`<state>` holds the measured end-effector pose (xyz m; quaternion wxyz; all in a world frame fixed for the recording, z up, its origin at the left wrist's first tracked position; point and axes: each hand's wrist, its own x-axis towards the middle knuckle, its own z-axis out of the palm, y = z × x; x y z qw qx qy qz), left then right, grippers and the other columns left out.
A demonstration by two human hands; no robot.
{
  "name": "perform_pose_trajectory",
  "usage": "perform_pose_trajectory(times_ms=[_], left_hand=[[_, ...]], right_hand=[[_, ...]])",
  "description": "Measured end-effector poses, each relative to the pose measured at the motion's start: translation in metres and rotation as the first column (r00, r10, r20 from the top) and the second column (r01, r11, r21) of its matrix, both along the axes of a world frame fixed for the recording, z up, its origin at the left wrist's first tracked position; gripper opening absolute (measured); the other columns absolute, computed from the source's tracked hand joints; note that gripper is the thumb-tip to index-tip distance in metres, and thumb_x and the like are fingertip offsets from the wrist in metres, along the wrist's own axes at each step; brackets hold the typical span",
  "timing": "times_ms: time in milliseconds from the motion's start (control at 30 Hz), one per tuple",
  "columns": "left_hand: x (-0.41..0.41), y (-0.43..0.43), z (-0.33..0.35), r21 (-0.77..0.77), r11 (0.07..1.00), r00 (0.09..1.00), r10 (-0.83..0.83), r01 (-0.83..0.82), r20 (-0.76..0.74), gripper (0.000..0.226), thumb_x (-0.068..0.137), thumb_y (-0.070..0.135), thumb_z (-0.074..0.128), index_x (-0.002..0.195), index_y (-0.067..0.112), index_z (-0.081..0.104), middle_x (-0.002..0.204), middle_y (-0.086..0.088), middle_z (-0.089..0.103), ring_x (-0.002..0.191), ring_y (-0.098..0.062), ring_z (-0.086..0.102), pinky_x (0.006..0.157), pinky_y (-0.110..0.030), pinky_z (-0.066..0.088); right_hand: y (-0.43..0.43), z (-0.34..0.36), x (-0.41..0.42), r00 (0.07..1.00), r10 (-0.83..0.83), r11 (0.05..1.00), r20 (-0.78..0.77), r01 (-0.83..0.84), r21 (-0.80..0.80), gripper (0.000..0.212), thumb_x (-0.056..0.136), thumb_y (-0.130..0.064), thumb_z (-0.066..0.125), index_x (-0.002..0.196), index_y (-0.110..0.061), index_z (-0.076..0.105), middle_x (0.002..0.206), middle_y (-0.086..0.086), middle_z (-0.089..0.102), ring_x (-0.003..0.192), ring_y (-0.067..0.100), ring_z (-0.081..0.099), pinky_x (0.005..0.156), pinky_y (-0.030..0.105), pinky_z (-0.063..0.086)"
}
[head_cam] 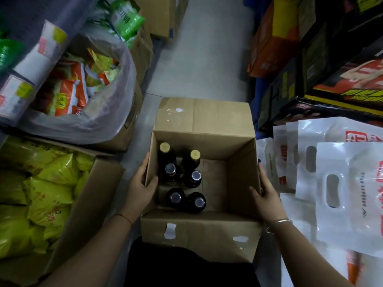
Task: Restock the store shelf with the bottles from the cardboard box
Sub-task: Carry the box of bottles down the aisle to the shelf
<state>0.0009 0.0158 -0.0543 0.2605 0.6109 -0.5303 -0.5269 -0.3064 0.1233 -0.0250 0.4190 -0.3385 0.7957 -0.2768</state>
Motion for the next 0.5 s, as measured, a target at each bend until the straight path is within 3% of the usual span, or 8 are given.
perform_pose_trajectory(times_ms=[133, 300, 400, 500], left_hand=[[0.000, -0.003, -0.003, 0.012, 1.000, 1.000, 0.006, -0.006, 0.005, 0.076, 0.091, -0.003, 0.049, 0.138, 0.053, 0.031, 0.143, 0.005, 0.050, 0.132, -0.013, 0.047, 0.111, -0.043, 0.038], [-0.003, -0.003, -0.005, 0.087, 0.994, 0.998, 0.064, -0.062, -0.026, 0.070, 0.092, -0.006, 0.046, 0.147, 0.031, 0.026, 0.142, -0.004, 0.051, 0.130, -0.018, 0.049, 0.110, -0.043, 0.038], [-0.005, -0.007, -0.005, 0.083, 0.994, 0.997, 0.073, -0.073, 0.003, 0.059, 0.091, -0.007, 0.046, 0.144, 0.019, 0.037, 0.136, -0.007, 0.056, 0.127, -0.020, 0.052, 0.109, -0.043, 0.040], [-0.003, -0.011, -0.003, 0.077, 0.995, 0.998, 0.063, -0.064, 0.011, 0.059, 0.091, -0.008, 0.046, 0.143, 0.019, 0.038, 0.133, -0.006, 0.058, 0.124, -0.020, 0.054, 0.108, -0.041, 0.041]], right_hand=[[-0.001, -0.003, 0.003, 0.999, -0.018, 0.999, 0.033, 0.019, -0.027, 0.073, 0.094, -0.014, 0.051, 0.143, -0.049, 0.010, 0.147, -0.003, 0.036, 0.127, 0.019, 0.041, 0.098, 0.032, 0.038], [0.000, -0.005, 0.003, 0.997, -0.061, 0.997, 0.036, 0.063, -0.053, 0.070, 0.094, -0.007, 0.047, 0.143, -0.048, 0.017, 0.139, -0.009, 0.042, 0.120, 0.008, 0.040, 0.099, 0.030, 0.036], [0.000, -0.005, 0.003, 0.996, -0.085, 0.995, 0.007, 0.085, -0.056, 0.070, 0.094, -0.008, 0.048, 0.141, -0.051, 0.019, 0.140, -0.007, 0.046, 0.125, 0.017, 0.046, 0.106, 0.041, 0.040], [-0.003, -0.003, 0.004, 0.996, -0.093, 0.993, -0.007, 0.093, -0.068, 0.067, 0.094, -0.008, 0.049, 0.142, -0.047, 0.023, 0.141, -0.002, 0.048, 0.127, 0.021, 0.048, 0.105, 0.049, 0.042]])
